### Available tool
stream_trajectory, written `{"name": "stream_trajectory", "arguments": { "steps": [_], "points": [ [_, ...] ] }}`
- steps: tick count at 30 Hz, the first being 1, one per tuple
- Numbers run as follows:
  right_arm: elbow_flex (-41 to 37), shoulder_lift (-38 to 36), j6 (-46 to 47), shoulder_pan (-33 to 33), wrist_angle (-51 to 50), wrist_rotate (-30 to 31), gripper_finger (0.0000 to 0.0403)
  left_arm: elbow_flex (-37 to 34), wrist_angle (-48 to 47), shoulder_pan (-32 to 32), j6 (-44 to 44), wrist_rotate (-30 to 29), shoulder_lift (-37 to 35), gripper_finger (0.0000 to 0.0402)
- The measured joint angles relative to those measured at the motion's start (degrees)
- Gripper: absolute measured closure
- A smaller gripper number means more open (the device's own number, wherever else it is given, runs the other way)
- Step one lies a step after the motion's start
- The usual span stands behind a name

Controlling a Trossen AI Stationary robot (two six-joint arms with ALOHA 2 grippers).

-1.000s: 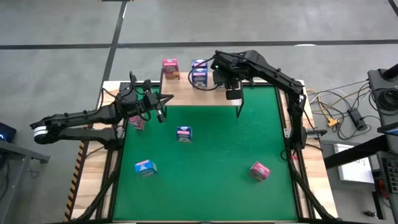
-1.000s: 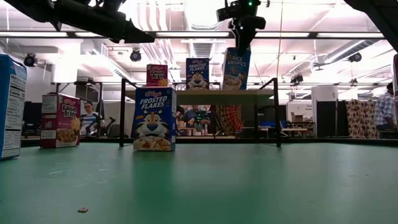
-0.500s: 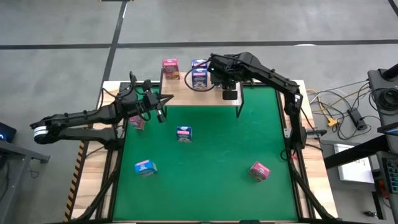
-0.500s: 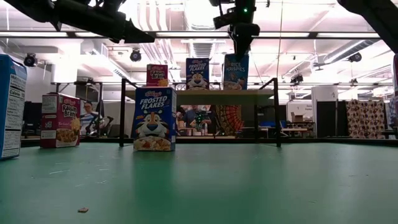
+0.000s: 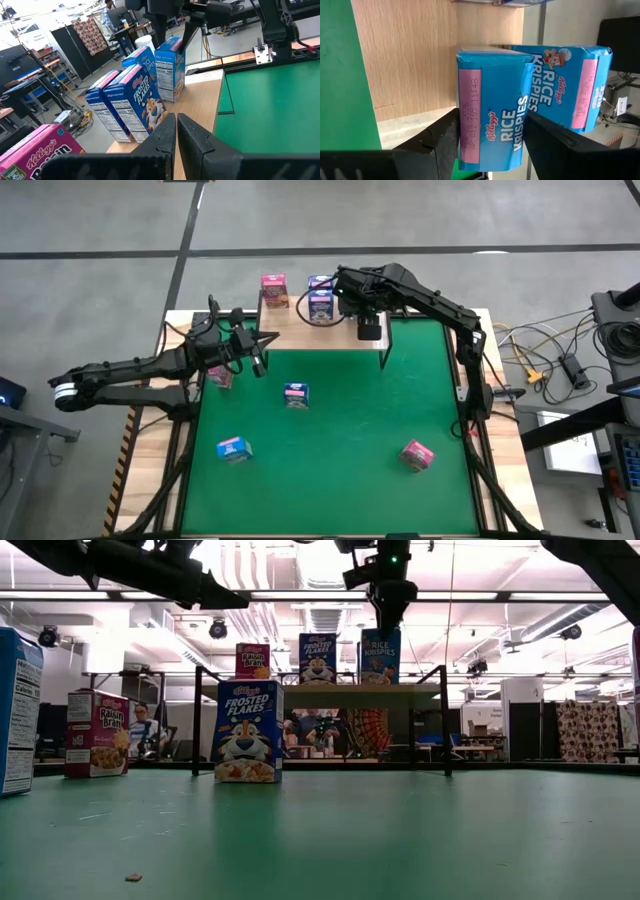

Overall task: Stack cereal on shelf
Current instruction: Put the right light blue cereal box on the shelf aligned with the other light blue cereal box

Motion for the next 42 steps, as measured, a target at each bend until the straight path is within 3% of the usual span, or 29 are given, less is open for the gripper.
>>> {"name": "stream_trajectory", "arguments": {
  "steps": [42],
  "points": [
    [0.4, -2.0, -2.1, -0.6, 2.4, 0.3, 0.0209, 0.0, 0.0, 0.0, 0.0, 0.0, 0.0, 0.0401]
  ]
}}
